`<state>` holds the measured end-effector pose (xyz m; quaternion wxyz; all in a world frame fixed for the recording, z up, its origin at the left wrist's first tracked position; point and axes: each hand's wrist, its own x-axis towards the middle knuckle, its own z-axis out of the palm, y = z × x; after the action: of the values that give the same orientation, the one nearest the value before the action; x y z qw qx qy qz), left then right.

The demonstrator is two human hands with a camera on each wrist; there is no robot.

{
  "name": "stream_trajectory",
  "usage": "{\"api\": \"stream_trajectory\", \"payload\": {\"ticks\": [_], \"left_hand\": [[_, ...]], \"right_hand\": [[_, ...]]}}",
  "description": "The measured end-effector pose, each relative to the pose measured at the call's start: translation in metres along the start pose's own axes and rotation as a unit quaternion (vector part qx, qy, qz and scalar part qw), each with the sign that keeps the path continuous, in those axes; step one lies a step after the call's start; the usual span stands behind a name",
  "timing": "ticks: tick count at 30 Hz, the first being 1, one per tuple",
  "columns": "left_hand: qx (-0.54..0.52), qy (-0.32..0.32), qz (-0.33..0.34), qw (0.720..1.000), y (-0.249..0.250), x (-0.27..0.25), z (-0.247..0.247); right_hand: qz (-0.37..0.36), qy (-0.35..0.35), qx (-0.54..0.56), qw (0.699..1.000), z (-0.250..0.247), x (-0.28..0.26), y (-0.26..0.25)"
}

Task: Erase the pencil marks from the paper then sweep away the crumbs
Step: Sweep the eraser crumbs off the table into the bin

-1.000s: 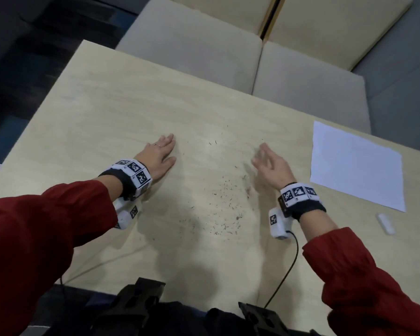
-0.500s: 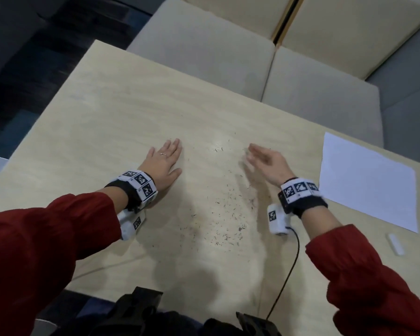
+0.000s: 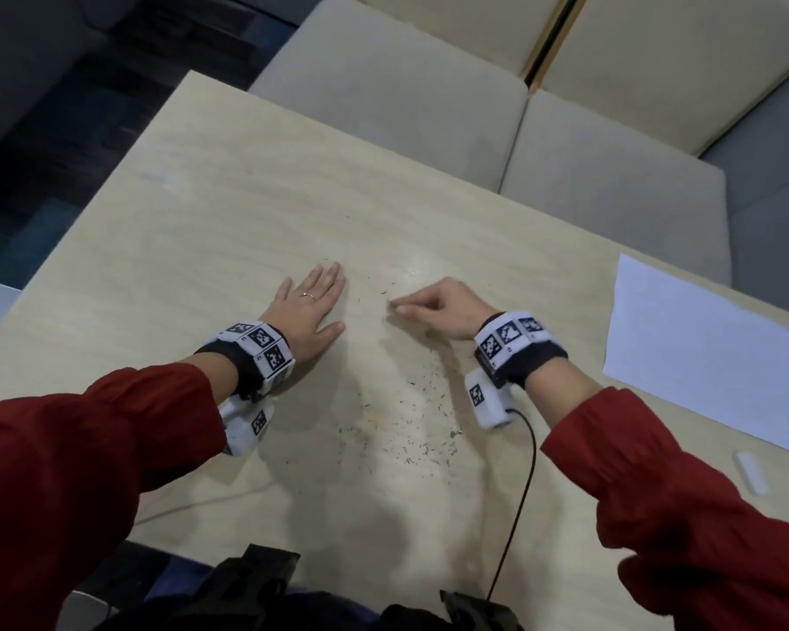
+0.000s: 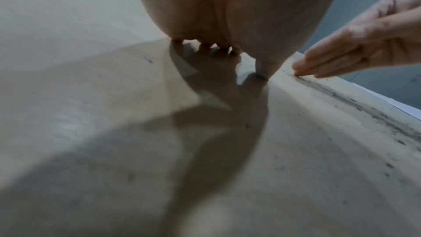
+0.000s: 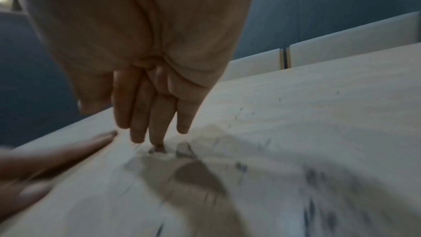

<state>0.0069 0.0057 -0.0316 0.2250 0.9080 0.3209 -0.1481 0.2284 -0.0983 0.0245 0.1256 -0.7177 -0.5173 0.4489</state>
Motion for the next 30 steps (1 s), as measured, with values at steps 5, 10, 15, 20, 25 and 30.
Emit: {"api": "stream_trajectory", "payload": {"ticks": [5,10,15,20,25,30], "left_hand": [[0.011,-0.006,0.005,1.0,-0.004,-0.005,0.003],[-0.007,0.002,0.01,1.0,-0.007,-0.009,0.006],[-0.027,0.008,-0.004,1.0,-0.019,-0.015,0.005],[-0.018,0.001,-0.006,1.0,-0.022,-0.02,0.004],[-0.025,0.001,-0.007,1.0,-0.022,-0.021,0.006],[-0.03,-0.004,0.0,1.0,-0.023,-0.024,0.004]], "right_hand": [[0.084,0.126,-0.146,0.978,-0.051,0.04,0.013],[0.049,-0.016,-0.215,0.975,0.008,0.018,0.002],[0.036,-0.002,0.022,0.999,-0.002,-0.027,0.006],[0.188,0.159,-0.085,0.966,-0.059,-0.014,0.057],[0.156,0.064,-0.122,0.978,0.005,-0.021,0.045],[0.049,0.031,0.05,0.997,0.031,-0.058,0.017]]}}
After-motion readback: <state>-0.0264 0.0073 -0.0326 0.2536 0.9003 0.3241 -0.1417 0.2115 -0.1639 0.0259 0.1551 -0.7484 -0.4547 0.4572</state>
